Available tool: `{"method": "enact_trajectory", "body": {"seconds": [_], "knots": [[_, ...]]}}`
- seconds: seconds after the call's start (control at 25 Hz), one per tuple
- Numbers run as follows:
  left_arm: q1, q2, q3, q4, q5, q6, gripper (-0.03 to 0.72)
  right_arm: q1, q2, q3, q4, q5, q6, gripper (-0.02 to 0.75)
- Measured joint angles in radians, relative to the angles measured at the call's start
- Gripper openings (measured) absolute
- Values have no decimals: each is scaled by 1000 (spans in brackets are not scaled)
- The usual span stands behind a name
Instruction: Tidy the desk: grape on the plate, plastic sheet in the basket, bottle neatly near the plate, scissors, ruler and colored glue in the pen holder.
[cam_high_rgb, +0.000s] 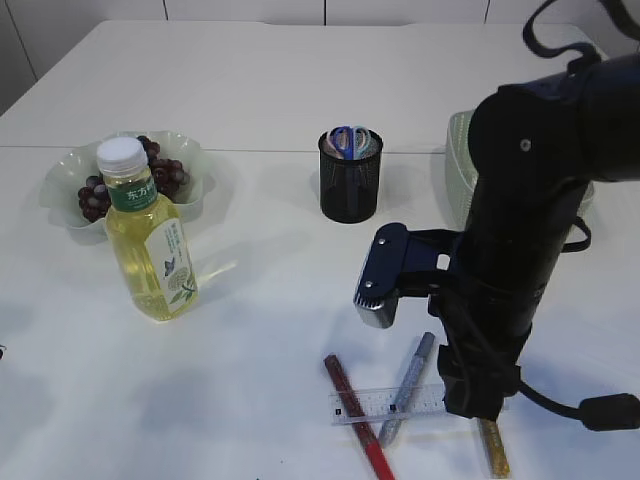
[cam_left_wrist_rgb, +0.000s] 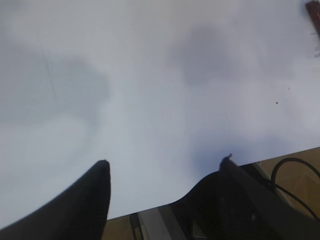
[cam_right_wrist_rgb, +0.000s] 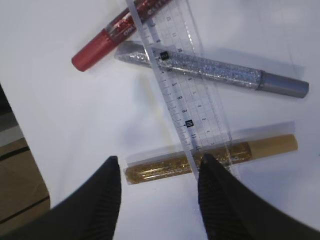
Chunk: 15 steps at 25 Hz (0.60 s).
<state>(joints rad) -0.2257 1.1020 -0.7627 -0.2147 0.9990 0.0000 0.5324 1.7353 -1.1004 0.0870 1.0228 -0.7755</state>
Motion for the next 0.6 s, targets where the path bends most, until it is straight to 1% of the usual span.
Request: {"method": "enact_trajectory", "body": {"seconds": [0.08,0.24,0.6], "knots": [[0,0,0,0,0,0,489,0,20,5,-13,-27,-20,415],[0,0,0,0,-2,0,489,0,28,7,-16,-82,-73,424],[0,0,0,0,-3,5,489,0,90,7,-9,-95,-116,474]]}}
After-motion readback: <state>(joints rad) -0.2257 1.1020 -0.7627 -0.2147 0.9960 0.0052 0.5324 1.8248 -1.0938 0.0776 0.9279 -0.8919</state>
